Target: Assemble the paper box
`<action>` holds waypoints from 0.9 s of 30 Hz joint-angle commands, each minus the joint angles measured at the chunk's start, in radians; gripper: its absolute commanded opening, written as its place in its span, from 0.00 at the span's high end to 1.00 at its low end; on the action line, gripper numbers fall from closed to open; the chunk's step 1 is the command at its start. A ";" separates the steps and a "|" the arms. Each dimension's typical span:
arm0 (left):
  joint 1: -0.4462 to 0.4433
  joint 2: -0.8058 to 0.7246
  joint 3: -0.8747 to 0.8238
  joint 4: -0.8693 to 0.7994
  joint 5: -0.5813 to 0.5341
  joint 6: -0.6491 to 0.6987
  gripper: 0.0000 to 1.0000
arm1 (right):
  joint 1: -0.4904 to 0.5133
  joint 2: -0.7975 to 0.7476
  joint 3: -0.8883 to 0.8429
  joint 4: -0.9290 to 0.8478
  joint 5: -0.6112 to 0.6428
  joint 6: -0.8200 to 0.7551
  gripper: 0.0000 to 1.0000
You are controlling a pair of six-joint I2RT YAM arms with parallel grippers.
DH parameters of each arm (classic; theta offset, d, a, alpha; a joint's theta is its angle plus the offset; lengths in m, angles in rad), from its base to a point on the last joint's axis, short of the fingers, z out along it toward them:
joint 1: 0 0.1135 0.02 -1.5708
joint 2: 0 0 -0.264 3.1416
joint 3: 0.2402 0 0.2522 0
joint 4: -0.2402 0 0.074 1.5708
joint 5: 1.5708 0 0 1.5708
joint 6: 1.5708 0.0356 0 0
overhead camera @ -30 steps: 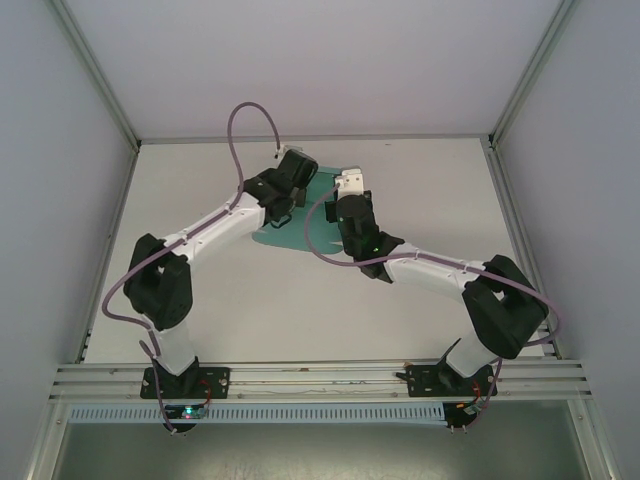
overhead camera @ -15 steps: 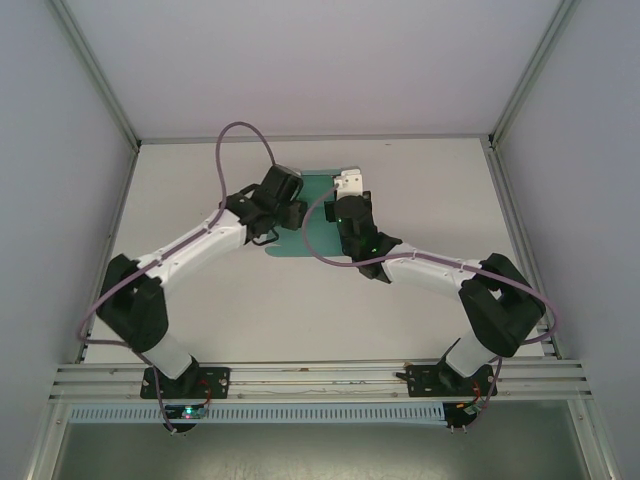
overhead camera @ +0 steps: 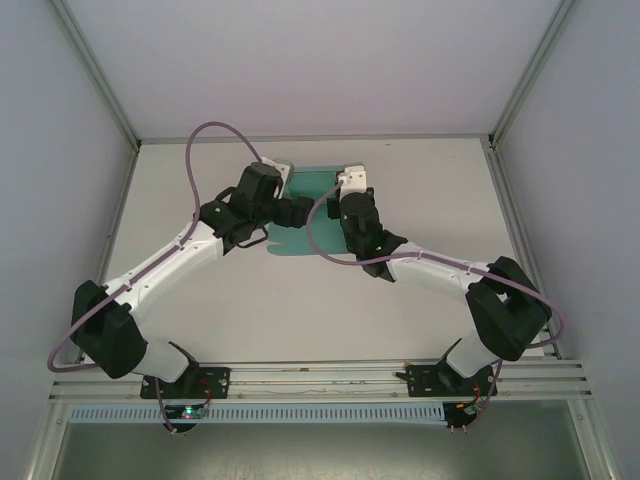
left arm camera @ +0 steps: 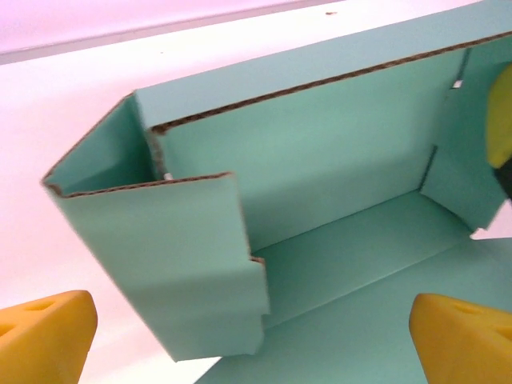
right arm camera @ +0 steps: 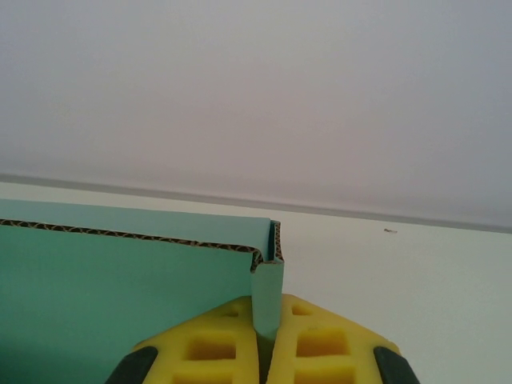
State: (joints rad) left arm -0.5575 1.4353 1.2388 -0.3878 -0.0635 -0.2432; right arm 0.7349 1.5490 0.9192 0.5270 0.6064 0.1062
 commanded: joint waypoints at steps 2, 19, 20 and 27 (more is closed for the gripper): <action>0.032 -0.074 -0.061 0.008 0.025 0.000 0.00 | -0.015 -0.028 -0.004 0.000 -0.016 0.018 1.00; 0.277 -0.150 -0.226 0.223 0.451 -0.073 0.20 | -0.019 -0.040 0.000 -0.010 -0.061 0.032 1.00; 0.277 -0.129 -0.214 0.220 0.455 -0.068 0.25 | -0.019 -0.040 -0.002 -0.009 -0.058 0.033 1.00; 0.277 -0.002 -0.142 0.256 0.509 -0.070 0.43 | -0.014 -0.034 0.004 -0.010 -0.089 0.044 1.00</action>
State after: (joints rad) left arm -0.2813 1.4105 1.0435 -0.2024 0.3923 -0.3168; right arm 0.7216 1.5379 0.9192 0.4999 0.5472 0.1215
